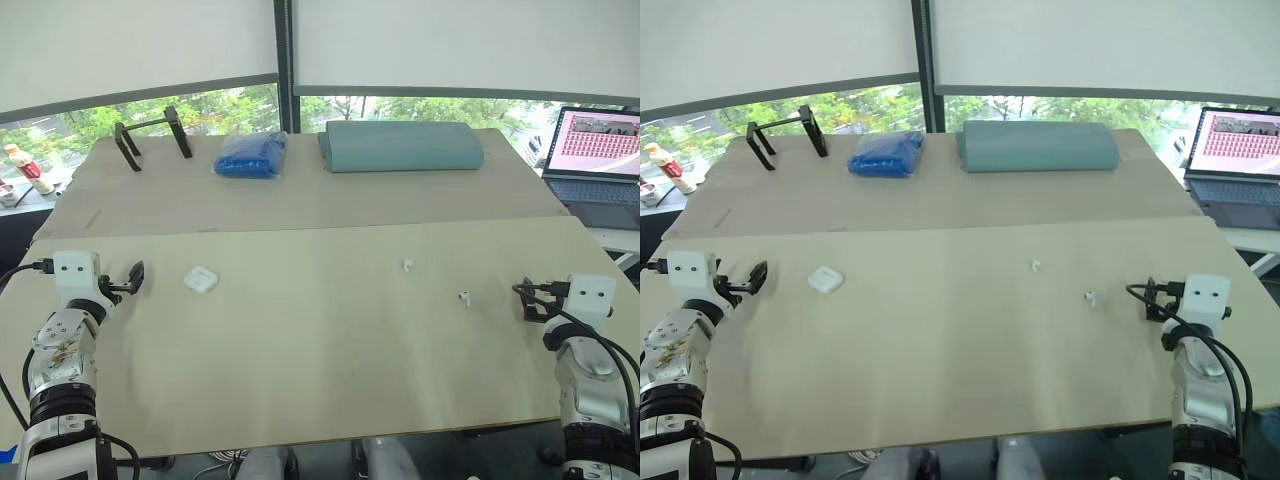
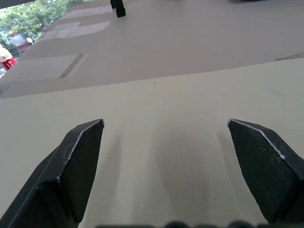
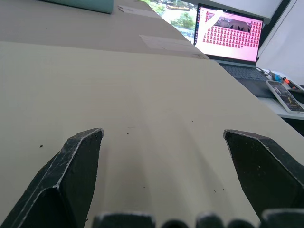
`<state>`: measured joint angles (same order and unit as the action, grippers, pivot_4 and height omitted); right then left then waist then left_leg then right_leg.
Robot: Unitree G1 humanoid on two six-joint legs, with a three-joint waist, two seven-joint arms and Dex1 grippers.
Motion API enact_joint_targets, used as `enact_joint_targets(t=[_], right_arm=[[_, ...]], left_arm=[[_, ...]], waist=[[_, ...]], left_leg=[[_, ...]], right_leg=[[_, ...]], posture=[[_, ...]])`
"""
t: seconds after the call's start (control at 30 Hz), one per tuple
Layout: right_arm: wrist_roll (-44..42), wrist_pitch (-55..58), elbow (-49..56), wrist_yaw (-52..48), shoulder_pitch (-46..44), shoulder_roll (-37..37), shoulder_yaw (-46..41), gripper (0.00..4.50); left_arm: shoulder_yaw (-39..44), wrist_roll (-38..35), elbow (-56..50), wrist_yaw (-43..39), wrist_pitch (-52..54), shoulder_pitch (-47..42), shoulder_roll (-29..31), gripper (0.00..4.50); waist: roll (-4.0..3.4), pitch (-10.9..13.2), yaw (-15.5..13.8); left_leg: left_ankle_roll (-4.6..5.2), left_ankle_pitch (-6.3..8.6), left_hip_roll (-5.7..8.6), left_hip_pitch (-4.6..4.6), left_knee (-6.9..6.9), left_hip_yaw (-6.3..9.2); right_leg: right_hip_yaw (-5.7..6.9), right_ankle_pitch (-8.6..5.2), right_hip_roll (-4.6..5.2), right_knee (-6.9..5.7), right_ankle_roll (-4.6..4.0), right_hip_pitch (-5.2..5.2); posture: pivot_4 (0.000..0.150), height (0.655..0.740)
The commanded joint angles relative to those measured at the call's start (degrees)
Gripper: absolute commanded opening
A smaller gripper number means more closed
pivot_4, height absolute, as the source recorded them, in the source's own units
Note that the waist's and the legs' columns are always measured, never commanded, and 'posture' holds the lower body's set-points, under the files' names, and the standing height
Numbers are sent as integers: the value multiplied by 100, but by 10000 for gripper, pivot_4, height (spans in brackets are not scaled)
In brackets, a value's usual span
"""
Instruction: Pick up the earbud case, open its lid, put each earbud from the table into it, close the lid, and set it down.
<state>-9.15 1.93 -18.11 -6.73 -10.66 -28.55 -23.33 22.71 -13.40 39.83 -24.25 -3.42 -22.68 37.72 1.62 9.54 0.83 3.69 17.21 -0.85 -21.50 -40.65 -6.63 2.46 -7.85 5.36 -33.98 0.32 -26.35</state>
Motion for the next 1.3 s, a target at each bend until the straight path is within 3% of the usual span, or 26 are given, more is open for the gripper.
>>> enact_joint_targets(t=[0.03,0.23,0.37,0.63,0.8,0.93,1.3], right_arm=[[30,-87,206,72,12,-131,-156,45000],[30,-87,288,101,33,-95,-137,45000],[-138,80,663,-120,-86,-90,-19,45000],[-1038,1072,1721,-2147,-827,105,1305,45000],[-1486,1573,2142,-3317,-1363,292,2197,45000],[-1751,2057,2530,-3948,-1778,590,2950,45000],[-1633,2494,2999,-4073,-2045,819,3442,45000]], left_arm=[[55,-50,-91,-79,3,-81,142,44373],[124,-179,-178,-320,94,-76,235,44373],[282,-704,-663,-1102,533,34,424,44373],[-335,-1529,-2340,-2983,2552,153,1187,44373],[-1035,-1208,-2478,-3531,2787,-129,1323,44373],[-1563,-658,-1904,-3477,2383,-432,1130,44373],[-1902,-78,-922,-3248,2054,-669,619,44373]], waist=[[0,0,0],[0,0,2],[0,0,12],[-1,1,85],[-1,1,32],[-1,1,-6],[1,0,-30]], left_leg=[[0,0,0,0,0,0],[0,0,0,0,0,0],[-1,-1,-1,0,0,0],[-3,-3,-5,9,0,1],[-3,-3,-4,6,0,6],[-3,-3,-2,-14,0,8],[-31,-19,7,-78,-21,11]], right_leg=[[0,0,0,0,0,0],[0,0,0,0,0,0],[0,0,-1,-1,0,-1],[-5,-22,-8,-6,35,2],[-5,-5,-17,-6,0,1],[0,-4,-18,-2,-3,-7],[22,0,-10,-6,-1,-39]], posture=[[1500,7400],[1500,7400],[1500,7400],[1500,7400],[1500,7400],[1500,7400],[1500,7400]])
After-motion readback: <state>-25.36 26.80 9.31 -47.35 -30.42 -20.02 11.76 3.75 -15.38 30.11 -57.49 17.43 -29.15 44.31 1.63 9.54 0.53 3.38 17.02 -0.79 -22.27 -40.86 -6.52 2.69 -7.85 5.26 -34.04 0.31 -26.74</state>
